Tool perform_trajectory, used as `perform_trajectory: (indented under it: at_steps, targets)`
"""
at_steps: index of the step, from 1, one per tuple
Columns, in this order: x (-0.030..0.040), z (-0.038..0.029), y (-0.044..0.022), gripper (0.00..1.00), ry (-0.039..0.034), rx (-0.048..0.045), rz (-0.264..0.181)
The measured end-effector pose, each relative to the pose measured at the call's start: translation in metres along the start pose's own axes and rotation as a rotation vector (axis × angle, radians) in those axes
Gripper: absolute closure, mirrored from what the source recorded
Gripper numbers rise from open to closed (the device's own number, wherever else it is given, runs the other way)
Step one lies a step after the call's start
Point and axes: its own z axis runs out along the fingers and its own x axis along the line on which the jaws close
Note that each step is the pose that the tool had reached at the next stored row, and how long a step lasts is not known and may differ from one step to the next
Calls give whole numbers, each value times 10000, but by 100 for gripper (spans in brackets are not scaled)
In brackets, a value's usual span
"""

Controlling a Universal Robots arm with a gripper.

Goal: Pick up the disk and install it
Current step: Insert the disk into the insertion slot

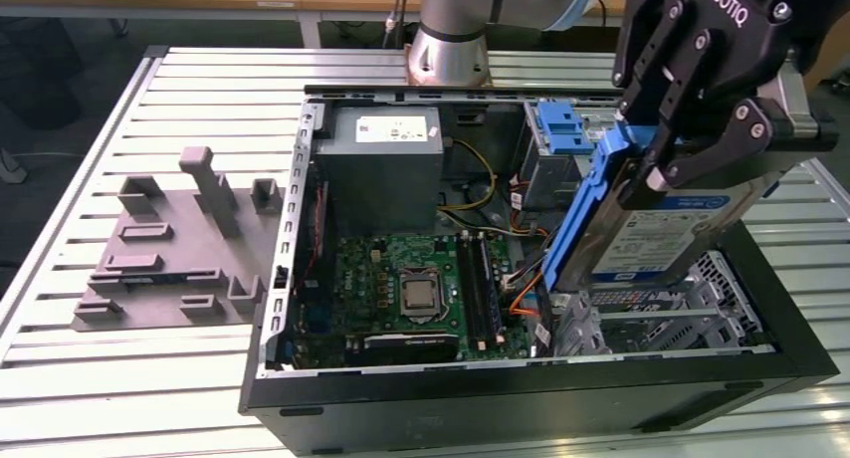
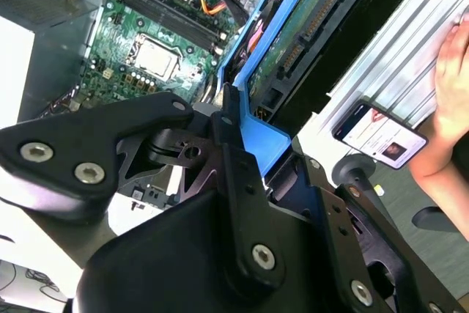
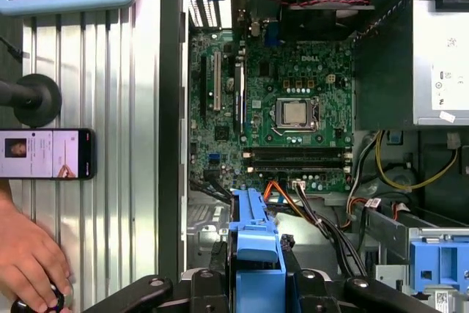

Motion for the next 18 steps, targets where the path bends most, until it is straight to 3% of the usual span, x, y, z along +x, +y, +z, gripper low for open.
perform_trajectory:
  at_steps: [9,18]
  targets:
    - [48,48,-68,64,-16,-1,0]
    - [43,92,-302,64,-12,-2,0]
